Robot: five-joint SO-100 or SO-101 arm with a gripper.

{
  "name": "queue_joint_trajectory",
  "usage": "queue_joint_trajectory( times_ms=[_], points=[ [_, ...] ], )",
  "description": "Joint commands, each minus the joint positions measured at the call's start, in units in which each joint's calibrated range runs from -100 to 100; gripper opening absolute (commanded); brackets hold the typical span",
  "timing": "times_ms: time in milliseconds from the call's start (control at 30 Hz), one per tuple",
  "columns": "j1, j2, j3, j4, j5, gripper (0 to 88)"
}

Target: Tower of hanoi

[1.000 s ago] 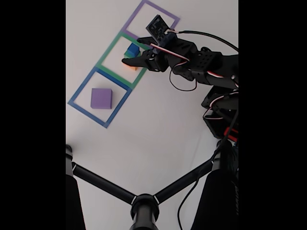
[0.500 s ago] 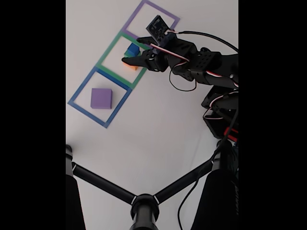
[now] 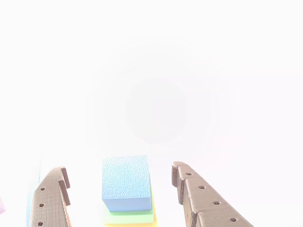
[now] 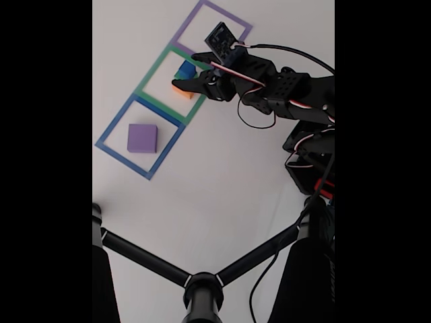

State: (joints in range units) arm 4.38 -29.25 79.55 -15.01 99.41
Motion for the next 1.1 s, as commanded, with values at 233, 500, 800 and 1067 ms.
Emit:
queue_joint_trajectory(
  times_ms=[233,500,800,1067],
  points=[
    [-0.93,-0.26,-0.37,-1.27,0.59,20.0],
    [-1.22,-0.26,-0.37,-1.27,0.59,16.2],
    [-1.41,-0.26,-0.09,-1.27,0.59,14.4],
    [-1.5,-0.26,0.36,-1.51,0.59,12.8]
  ],
)
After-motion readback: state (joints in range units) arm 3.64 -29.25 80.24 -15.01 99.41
